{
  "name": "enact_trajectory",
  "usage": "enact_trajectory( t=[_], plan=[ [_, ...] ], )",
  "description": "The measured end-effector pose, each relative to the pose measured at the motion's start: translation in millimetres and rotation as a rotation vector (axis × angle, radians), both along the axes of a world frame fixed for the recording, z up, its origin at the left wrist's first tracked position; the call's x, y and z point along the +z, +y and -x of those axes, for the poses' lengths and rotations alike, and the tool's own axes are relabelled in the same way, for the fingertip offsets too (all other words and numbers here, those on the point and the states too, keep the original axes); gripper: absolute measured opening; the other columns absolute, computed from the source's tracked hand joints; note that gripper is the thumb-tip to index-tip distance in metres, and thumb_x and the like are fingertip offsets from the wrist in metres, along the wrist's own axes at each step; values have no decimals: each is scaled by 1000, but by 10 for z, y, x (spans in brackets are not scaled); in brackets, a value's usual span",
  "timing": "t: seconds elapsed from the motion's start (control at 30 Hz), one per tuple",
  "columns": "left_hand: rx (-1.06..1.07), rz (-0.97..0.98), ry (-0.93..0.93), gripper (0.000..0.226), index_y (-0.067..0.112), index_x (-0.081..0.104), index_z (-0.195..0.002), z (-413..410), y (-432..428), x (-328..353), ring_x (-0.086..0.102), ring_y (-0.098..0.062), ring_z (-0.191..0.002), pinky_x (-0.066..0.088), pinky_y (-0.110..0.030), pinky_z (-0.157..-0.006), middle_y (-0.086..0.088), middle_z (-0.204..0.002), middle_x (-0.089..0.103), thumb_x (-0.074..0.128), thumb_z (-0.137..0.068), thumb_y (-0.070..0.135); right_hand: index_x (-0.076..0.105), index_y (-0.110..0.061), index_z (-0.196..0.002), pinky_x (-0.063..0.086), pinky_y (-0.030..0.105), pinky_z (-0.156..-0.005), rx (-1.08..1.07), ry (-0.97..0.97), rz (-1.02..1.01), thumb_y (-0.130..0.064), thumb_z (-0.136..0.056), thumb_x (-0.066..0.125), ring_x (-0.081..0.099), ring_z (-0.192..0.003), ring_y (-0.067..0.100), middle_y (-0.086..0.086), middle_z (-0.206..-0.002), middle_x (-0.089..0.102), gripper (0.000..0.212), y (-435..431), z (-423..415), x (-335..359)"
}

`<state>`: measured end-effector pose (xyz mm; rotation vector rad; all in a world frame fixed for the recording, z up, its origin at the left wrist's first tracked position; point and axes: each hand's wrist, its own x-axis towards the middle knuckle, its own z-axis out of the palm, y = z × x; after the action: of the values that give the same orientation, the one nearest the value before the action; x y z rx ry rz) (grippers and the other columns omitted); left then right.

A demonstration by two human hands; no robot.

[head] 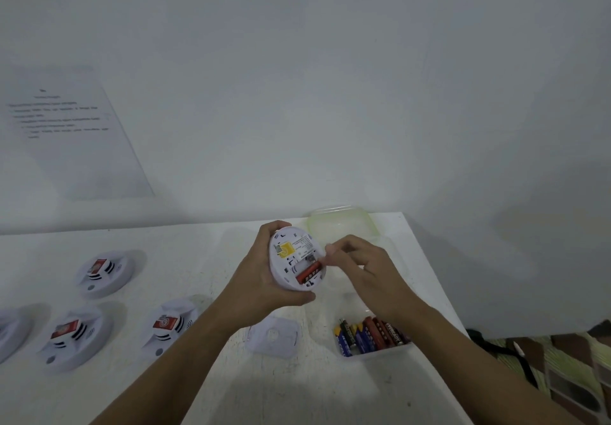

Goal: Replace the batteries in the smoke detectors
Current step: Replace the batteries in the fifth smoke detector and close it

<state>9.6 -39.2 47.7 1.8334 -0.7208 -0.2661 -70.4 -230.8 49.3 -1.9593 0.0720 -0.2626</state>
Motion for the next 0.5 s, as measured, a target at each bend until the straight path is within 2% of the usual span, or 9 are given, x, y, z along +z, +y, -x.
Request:
enact_trajectory(
  t=[0.1, 0.2, 0.3, 0.4, 0.5],
  plan=[
    [13, 34, 18, 93, 25, 43, -132, -56, -19, -12, 65, -12, -111, 62, -32, -83, 9, -119, 63, 95, -59, 1, 81, -21, -88, 51, 32, -85, -14, -66, 26, -40, -93, 63, 63, -95, 10, -10, -96, 66, 27, -50, -64, -23],
    [20, 52, 15, 93, 24, 44, -132, -100, -50, -3, 64, -11, -113, 61, -29, -84, 12, -120, 63, 96, -59, 1, 82, -24, -91, 53, 38, -76, -70, -172, 76, -30, -89, 73, 65, -90, 13, -11, -90, 70, 11, -94, -116, -84],
    [24, 55, 20, 92, 25, 44, -132, -138, -70, -5, 64, -9, -113, 60, -27, -84, 16, -118, 63, 96, -59, 3, 81, -22, -95, 56, 29, -75, -48, -187, 57, -30, -87, 73, 68, -90, 13, -11, -90, 73, 13, -154, -165, -122],
    [21, 47, 41, 92, 27, 45, -131, -169, -61, -56, 64, -5, -112, 58, -21, -80, 19, -116, 64, 96, -59, 3, 80, -21, -89, 54, 20, -72, -96, -135, 8, -26, -90, 72, 69, -82, 10, -11, -85, 73, 10, -274, -256, -178],
    [44, 31, 60, 92, 29, 45, -130, -204, -39, -131, 63, -3, -112, 56, -17, -80, 23, -115, 63, 96, -58, 5, 78, -24, -84, 49, 12, -69, -151, 10, 153, -26, -92, 71, 67, -77, 3, -13, -82, 73, 11, -494, -376, -284]
  ],
)
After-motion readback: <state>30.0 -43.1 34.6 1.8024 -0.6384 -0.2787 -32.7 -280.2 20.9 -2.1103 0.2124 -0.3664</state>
